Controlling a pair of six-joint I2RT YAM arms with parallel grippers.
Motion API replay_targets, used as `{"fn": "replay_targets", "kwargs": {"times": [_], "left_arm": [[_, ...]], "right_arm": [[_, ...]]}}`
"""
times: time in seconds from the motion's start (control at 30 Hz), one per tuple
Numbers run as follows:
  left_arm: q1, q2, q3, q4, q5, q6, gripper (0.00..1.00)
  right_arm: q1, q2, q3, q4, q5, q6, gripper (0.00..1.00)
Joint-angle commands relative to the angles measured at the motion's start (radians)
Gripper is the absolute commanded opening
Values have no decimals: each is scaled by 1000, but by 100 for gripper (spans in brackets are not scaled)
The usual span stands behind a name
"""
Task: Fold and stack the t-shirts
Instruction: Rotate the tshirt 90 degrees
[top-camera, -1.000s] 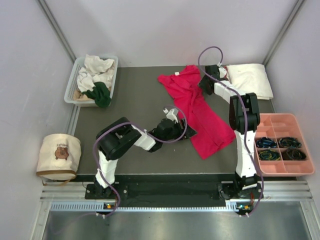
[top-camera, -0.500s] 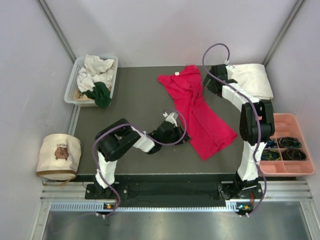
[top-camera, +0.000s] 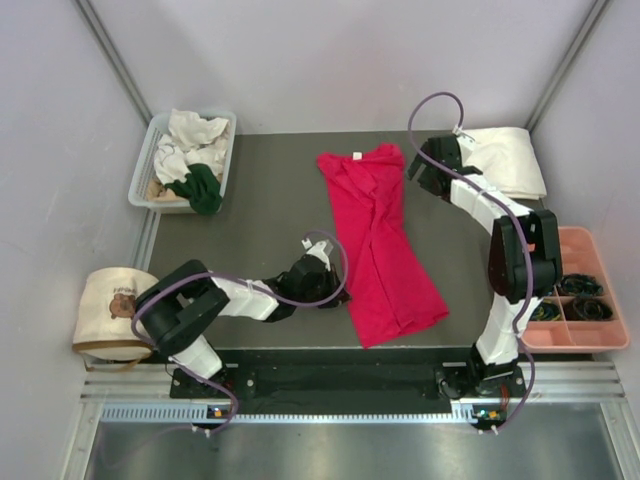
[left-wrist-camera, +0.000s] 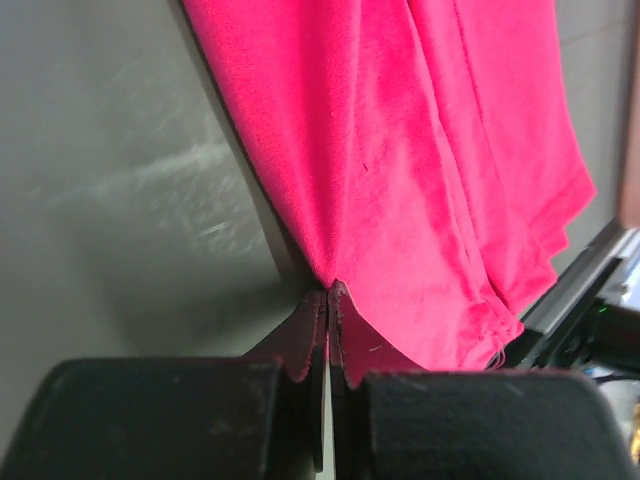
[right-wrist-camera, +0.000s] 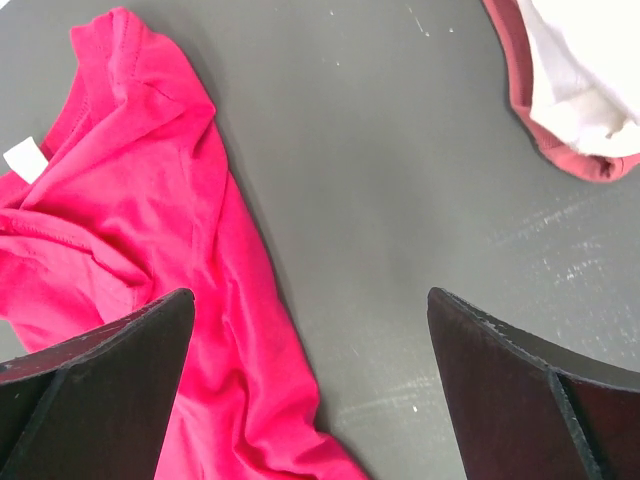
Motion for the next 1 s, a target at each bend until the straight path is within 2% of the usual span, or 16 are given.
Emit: {"fn": "replay_targets", "kwargs": {"times": [0.0,0.23,0.63,0.9,0.93,0.97], "left_arm": [[-5,-68,-31,-248,-61,87,0],[9,-135,-25,-424,-181,153,0],[63,-265,-103,-558,-233,169,0],[63,-306,-134,-580,-190,140,0],[63,-308,-132,-578,-190,141,1],[63,-308,-129,-576,-192,146,6]], "right_arm": [[-12,-80,-23,37,-12,-11,99],[-12,-113,-83,48,-24,-14,99],[-12,-116,-125,66,-54,-8,99],[-10,-122,-148,69,-49,-7,99],[-10,-120,-146,71,-47,-8,99],[-12,-117,-145,71,-50,-10,99]]}}
